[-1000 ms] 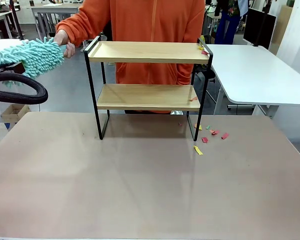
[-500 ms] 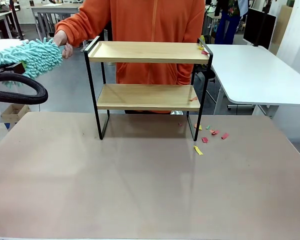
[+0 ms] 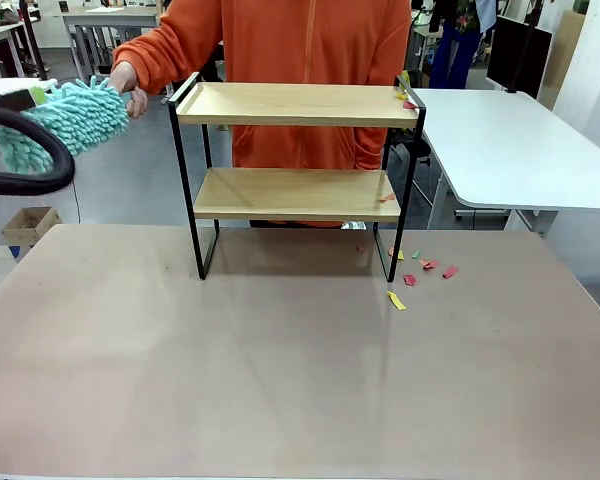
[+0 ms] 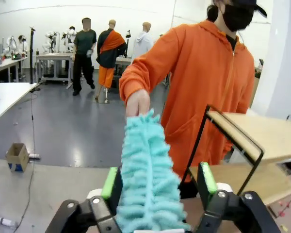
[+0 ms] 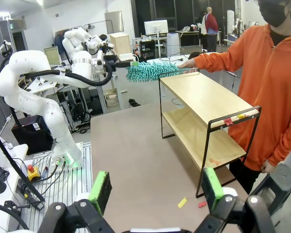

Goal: Clean the shelf.
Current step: Hand the Duster back to the human.

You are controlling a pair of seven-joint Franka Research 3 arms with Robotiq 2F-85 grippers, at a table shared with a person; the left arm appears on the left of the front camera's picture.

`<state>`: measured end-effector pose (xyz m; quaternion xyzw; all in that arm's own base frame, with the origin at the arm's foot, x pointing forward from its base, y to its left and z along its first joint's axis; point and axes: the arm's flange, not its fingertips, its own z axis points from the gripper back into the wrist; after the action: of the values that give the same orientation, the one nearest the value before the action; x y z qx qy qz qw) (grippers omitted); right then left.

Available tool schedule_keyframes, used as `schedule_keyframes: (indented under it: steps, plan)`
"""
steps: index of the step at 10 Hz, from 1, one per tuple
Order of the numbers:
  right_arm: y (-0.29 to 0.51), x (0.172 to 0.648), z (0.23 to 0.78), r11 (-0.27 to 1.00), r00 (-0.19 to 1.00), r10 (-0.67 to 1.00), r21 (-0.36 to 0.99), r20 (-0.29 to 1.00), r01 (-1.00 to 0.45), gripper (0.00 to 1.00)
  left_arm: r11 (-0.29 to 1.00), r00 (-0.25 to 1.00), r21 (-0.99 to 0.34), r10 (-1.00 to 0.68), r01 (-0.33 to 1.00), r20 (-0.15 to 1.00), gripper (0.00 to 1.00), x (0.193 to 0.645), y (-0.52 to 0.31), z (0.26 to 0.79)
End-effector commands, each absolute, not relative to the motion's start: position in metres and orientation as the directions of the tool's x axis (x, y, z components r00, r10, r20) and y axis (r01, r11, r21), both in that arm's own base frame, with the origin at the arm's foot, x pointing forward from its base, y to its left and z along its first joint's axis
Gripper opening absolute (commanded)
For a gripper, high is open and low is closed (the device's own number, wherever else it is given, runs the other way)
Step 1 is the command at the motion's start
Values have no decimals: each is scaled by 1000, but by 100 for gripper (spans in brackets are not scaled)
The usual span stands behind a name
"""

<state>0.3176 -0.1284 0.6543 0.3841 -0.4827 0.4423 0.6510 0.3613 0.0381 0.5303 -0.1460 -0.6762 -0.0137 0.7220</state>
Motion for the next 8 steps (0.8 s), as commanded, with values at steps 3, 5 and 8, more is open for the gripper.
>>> schedule_keyframes:
  steps: [3,5,8]
  plan:
    - [-129,318,659,308,124,191,61,974,-949,100,888,25,-402,407,223,913,100,324,103,631]
    - [-129,318,659,308,124,191,61,974,-949,100,848,-10,-503,512,169,859,100,315,158,661]
    - [-129,318,659,308,124,191,61,974,-949,100,794,-7,-591,598,142,801,100,302,218,676]
